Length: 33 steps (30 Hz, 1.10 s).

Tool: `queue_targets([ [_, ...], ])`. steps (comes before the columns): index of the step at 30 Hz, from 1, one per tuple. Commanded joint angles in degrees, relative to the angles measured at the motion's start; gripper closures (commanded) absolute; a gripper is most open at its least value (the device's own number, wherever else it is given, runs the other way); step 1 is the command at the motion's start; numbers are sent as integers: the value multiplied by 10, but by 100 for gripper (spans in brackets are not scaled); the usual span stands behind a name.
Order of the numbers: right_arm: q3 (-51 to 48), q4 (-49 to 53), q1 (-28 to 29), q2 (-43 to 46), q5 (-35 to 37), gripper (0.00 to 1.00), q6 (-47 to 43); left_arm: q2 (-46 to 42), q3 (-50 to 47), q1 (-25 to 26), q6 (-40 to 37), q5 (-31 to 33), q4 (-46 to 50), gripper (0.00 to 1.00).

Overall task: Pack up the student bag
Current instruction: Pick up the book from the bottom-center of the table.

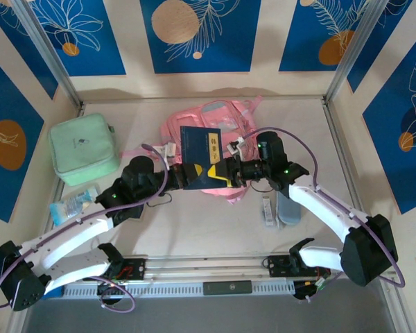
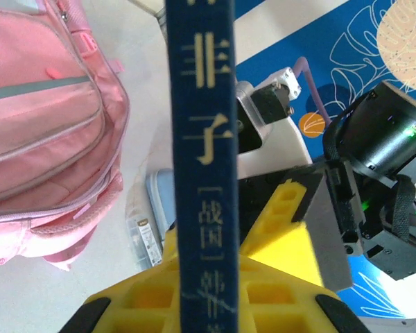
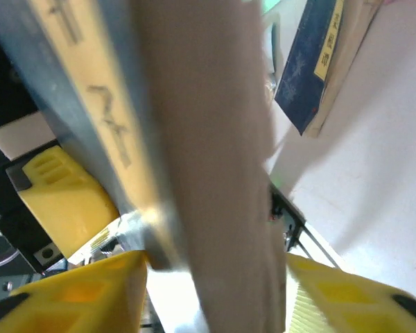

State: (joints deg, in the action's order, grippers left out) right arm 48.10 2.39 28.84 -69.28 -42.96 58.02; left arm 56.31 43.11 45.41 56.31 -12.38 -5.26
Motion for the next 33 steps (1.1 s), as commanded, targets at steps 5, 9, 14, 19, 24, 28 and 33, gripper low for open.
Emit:
queue_targets([
  [5, -6, -5, -8, 23, -1, 91, 4, 9, 27, 11, -14, 17, 19, 100],
  [9, 3, 46, -32, 43, 8, 98, -21, 7, 37, 10, -36, 34, 63, 99],
  [14, 16, 104, -57, 67, 10, 100, -51, 14, 46, 10, -56, 22, 80, 83],
  [19, 16, 111, -60, 80, 5, 98, -55, 26, 45, 10, -47, 11, 57, 87],
  [24, 16, 138, -69, 72, 0, 57, -70, 34, 54, 10, -31, -1, 14, 97],
  [28, 7, 138, -81, 64, -18, 32, -58, 37, 58, 11, -19, -7, -17, 100],
  [33, -17, 51, -71, 53, -58, 18, 14, 51, 74, 11, 0, -22, -59, 100],
])
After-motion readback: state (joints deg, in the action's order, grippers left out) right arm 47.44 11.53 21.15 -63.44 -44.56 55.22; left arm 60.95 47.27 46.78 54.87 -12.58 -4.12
